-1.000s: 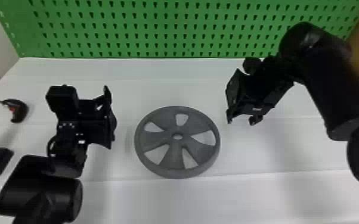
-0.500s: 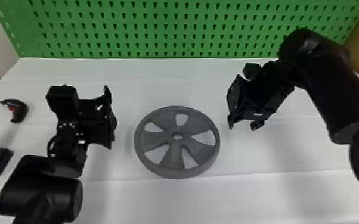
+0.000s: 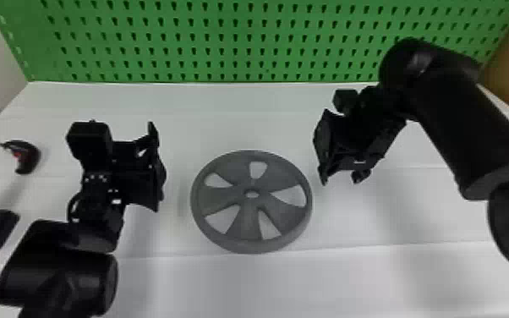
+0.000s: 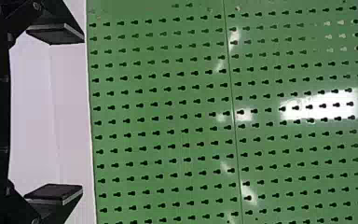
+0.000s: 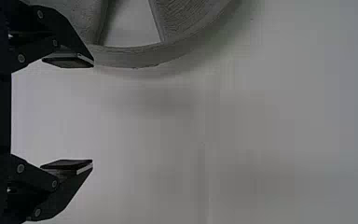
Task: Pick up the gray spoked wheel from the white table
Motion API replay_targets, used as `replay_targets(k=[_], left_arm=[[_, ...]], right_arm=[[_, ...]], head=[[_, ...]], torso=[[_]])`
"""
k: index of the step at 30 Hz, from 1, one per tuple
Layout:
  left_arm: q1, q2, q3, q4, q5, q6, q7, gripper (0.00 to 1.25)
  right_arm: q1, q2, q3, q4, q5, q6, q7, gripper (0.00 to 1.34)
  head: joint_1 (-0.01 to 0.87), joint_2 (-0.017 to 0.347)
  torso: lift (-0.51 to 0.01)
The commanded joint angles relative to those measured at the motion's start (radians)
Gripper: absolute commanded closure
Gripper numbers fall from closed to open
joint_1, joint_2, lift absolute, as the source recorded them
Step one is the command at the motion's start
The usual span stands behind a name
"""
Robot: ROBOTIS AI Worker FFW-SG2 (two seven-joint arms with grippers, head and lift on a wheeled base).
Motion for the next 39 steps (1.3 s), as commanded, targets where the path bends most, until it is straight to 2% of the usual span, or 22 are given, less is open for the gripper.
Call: replay_targets(k=[1,6,10,14,17,22,24,26,27,29,32,39], left_arm=[[0.0,0.0,-0.004,0.003,-0.002,0.0,0.0,0.15],[-0.004,0.0,-0.007,0.006,-0.004,0.0,0.0,0.15],[-0.004,0.0,-0.007,0.006,-0.005,0.0,0.0,0.15],[-0.005,0.0,-0.012,0.007,-0.01,0.0,0.0,0.15],[-0.007,0.0,-0.013,0.01,-0.01,0.0,0.0,0.15],[-0.01,0.0,-0.02,0.013,-0.01,0.0,0.0,0.15],[-0.008,0.0,-0.02,0.015,-0.01,0.0,0.0,0.15],[-0.007,0.0,-0.018,0.013,-0.01,0.0,0.0,0.15],[-0.005,0.0,-0.017,0.013,-0.008,0.0,0.0,0.15],[-0.005,0.0,-0.015,0.013,-0.008,0.0,0.0,0.15],[-0.005,0.0,-0.015,0.013,-0.008,0.0,0.0,0.15],[-0.004,0.0,-0.013,0.013,-0.007,0.0,0.0,0.15]], right_arm=[[0.0,0.004,0.046,0.006,-0.026,0.001,0.0,0.49],[-0.016,0.007,0.119,0.035,-0.037,0.001,0.0,0.49],[-0.017,0.006,0.132,0.041,-0.058,-0.021,-0.012,0.49],[-0.025,-0.004,0.143,0.071,-0.297,-0.1,-0.278,0.49],[-0.034,0.0,0.146,0.106,-0.478,-0.143,-0.469,0.49],[-0.04,0.001,0.146,0.11,-0.689,-0.156,-0.706,0.49],[-0.042,0.0,0.148,0.12,-0.839,-0.155,-0.845,0.49],[-0.04,-0.002,0.165,0.12,-0.968,-0.16,-0.95,0.49],[-0.039,-0.002,0.171,0.12,-1.006,-0.16,-0.977,0.49],[-0.034,0.0,0.178,0.118,-1.061,-0.16,-1.008,0.49],[-0.025,0.0,0.177,0.115,-1.101,-0.167,-1.023,0.49],[0.003,0.019,0.126,0.107,-1.118,-0.196,-1.04,0.49]], head=[[0.765,0.002],[0.765,0.002],[0.765,0.002],[0.765,0.002],[0.765,0.002],[0.765,0.002],[0.765,0.002],[0.765,0.002],[0.765,0.002],[0.765,0.002],[0.765,0.002],[0.765,0.002]], torso=[[-0.096],[-0.096],[-0.096],[-0.096],[-0.096],[-0.096],[-0.096],[-0.096],[-0.096],[-0.096],[-0.096],[-0.096]])
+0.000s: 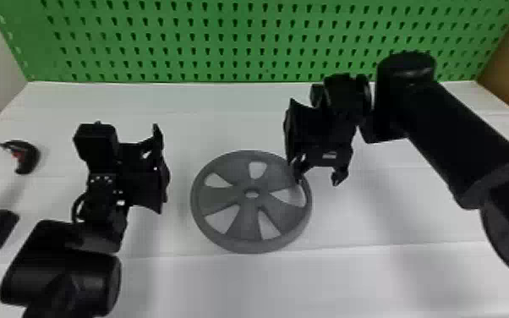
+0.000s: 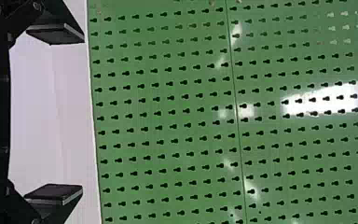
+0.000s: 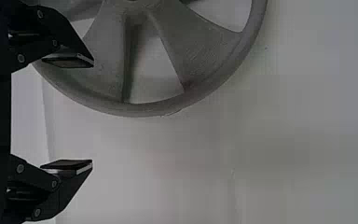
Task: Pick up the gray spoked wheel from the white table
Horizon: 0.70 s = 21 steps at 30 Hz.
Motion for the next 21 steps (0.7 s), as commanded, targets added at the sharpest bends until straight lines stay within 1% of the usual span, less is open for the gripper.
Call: replay_targets(k=[1,11,14,17,21], left_arm=[[0.0,0.0,0.0,0.0,0.002,0.0,0.0,0.15],[0.002,0.0,0.002,0.0,0.002,-0.002,0.0,0.15],[0.002,0.0,0.002,0.0,0.002,-0.002,0.0,0.15],[0.002,0.0,0.002,0.0,0.002,-0.003,0.0,0.15],[0.003,0.0,0.003,0.0,0.002,-0.005,0.0,0.15]], right_arm=[[0.012,0.013,-0.029,-0.003,-0.005,-0.01,-0.003,0.49],[0.025,0.014,-0.062,-0.006,0.001,-0.024,-0.003,0.49],[0.028,0.014,-0.069,-0.009,0.016,-0.028,-0.003,0.49],[0.04,0.014,-0.079,-0.029,0.033,-0.037,-0.003,0.49],[0.06,0.014,-0.124,-0.057,0.062,-0.05,-0.001,0.49]], head=[[0.765,0.002],[0.765,0.002],[0.765,0.002],[0.765,0.002],[0.765,0.002]], torso=[[-0.096],[-0.096],[-0.096],[-0.096],[-0.096]])
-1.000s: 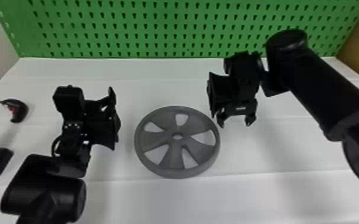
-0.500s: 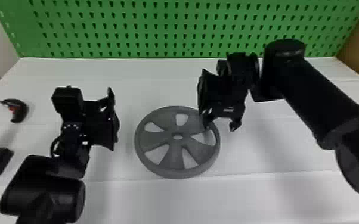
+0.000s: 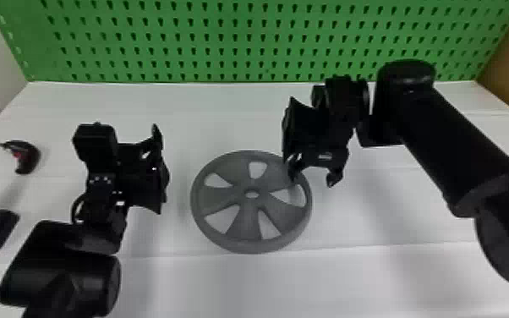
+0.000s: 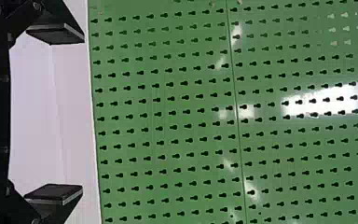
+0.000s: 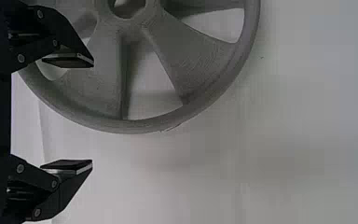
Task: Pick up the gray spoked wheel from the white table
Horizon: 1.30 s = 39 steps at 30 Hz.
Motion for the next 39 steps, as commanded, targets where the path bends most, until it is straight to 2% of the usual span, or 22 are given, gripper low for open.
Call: replay_targets(k=[1,8,20,24,26,31,32,35,39], left_arm=[[0.001,0.0,0.001,0.0,0.0,-0.002,0.0,0.15],[0.0,0.0,0.003,0.0,0.002,-0.008,0.0,0.15],[0.001,0.0,0.008,0.0,0.008,-0.016,0.0,0.15],[0.001,0.0,0.011,0.0,0.009,-0.02,0.0,0.15],[0.003,0.0,0.014,0.0,0.011,-0.023,0.0,0.15],[0.004,0.0,0.015,0.0,0.014,-0.025,0.0,0.15],[0.004,0.0,0.015,0.0,0.014,-0.025,0.0,0.15],[0.004,0.0,0.015,0.0,0.014,-0.025,0.0,0.15],[0.004,0.0,0.015,0.0,0.014,-0.025,0.0,0.15]], right_arm=[[0.022,0.0,-0.048,-0.024,0.028,-0.013,0.0,0.49],[0.054,0.018,-0.154,-0.03,0.109,-0.014,0.0,0.49],[0.099,0.046,-0.201,-0.09,0.258,-0.054,0.009,0.49],[0.108,0.054,-0.189,-0.096,0.37,-0.068,0.108,0.49],[0.113,0.054,-0.183,-0.095,0.439,-0.071,0.209,0.49],[0.128,0.052,-0.184,-0.093,0.542,-0.095,0.37,0.49],[0.13,0.051,-0.183,-0.09,0.577,-0.098,0.421,0.49],[0.128,0.046,-0.174,-0.081,0.611,-0.103,0.482,0.49],[0.122,0.041,-0.163,-0.065,0.617,-0.1,0.49,0.49]], head=[[0.765,0.002],[0.765,0.002],[0.765,0.002],[0.765,0.002],[0.765,0.002],[0.765,0.002],[0.765,0.002],[0.765,0.002],[0.765,0.002]], torso=[[-0.096],[-0.096],[-0.096],[-0.096],[-0.096],[-0.096],[-0.096],[-0.096],[-0.096]])
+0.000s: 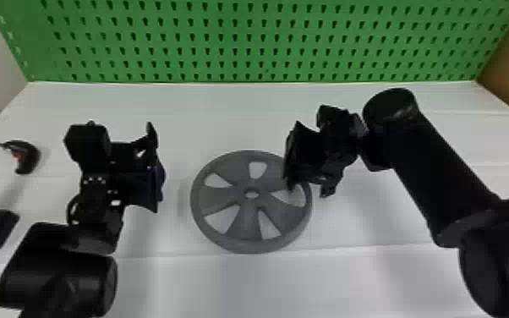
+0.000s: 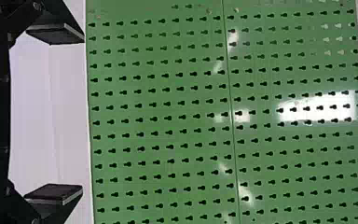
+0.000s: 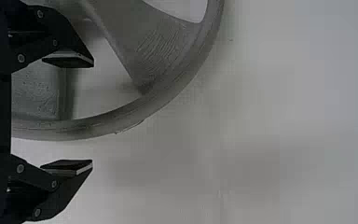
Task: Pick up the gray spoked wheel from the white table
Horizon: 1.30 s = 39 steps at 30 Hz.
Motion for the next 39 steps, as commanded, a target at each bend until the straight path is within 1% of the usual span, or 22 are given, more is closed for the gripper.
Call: replay_targets(k=[1,4,7,11,16,20,22,25,26,27,32,35,39], left_arm=[[0.0,0.0,-0.002,0.0,0.0,0.0,0.0,0.15],[0.0,0.0,0.0,0.0,0.0,0.0,0.0,0.15],[0.0,0.0,0.002,0.0,0.003,0.0,0.0,0.15],[0.0,0.0,0.002,0.0,0.003,0.0,0.0,0.15],[0.002,0.0,0.003,0.0,0.006,0.0,0.0,0.15],[0.002,0.0,0.005,0.0,0.006,0.0,0.0,0.15],[0.002,0.0,0.005,0.0,0.006,0.0,0.0,0.15],[0.002,0.0,0.003,0.0,0.006,0.0,0.0,0.15],[0.002,0.0,0.003,0.0,0.006,0.0,0.0,0.15],[0.002,0.0,0.003,0.0,0.006,0.0,0.0,0.15],[0.002,0.0,0.005,0.0,0.006,-0.002,0.0,0.15],[0.002,0.0,0.005,0.0,0.006,-0.002,0.0,0.15],[0.002,0.0,0.003,0.0,0.006,-0.003,0.0,0.15]], right_arm=[[-0.009,-0.005,0.017,0.014,0.029,0.007,0.001,0.49],[-0.02,-0.003,0.05,0.014,0.064,0.011,0.001,0.49],[-0.026,0.001,0.063,0.014,0.093,0.014,0.003,0.49],[-0.032,0.004,0.097,0.009,0.096,0.016,0.011,0.49],[-0.031,0.01,0.094,0.009,0.095,0.017,0.011,0.49],[-0.026,0.007,0.091,0.011,0.067,0.008,0.015,0.49],[-0.023,0.004,0.096,0.012,0.064,0.004,0.04,0.49],[-0.022,-0.002,0.116,0.026,0.064,-0.009,0.118,0.49],[-0.022,-0.002,0.109,0.035,0.064,-0.012,0.144,0.49],[-0.02,-0.003,0.116,0.037,0.064,-0.012,0.155,0.49],[-0.023,-0.003,0.132,0.037,0.066,-0.012,0.155,0.49],[-0.026,-0.003,0.131,0.037,0.087,-0.006,0.155,0.49],[-0.032,-0.007,0.128,0.037,0.092,0.004,0.155,0.5]], head=[[0.765,0.002],[0.765,0.002],[0.765,0.002],[0.765,0.002],[0.765,0.002],[0.765,0.002],[0.765,0.002],[0.765,0.002],[0.765,0.002],[0.765,0.002],[0.765,0.002],[0.765,0.002],[0.765,0.002]], torso=[[-0.096],[-0.096],[-0.096],[-0.096],[-0.096],[-0.096],[-0.096],[-0.096],[-0.096],[-0.096],[-0.096],[-0.096],[-0.096]])
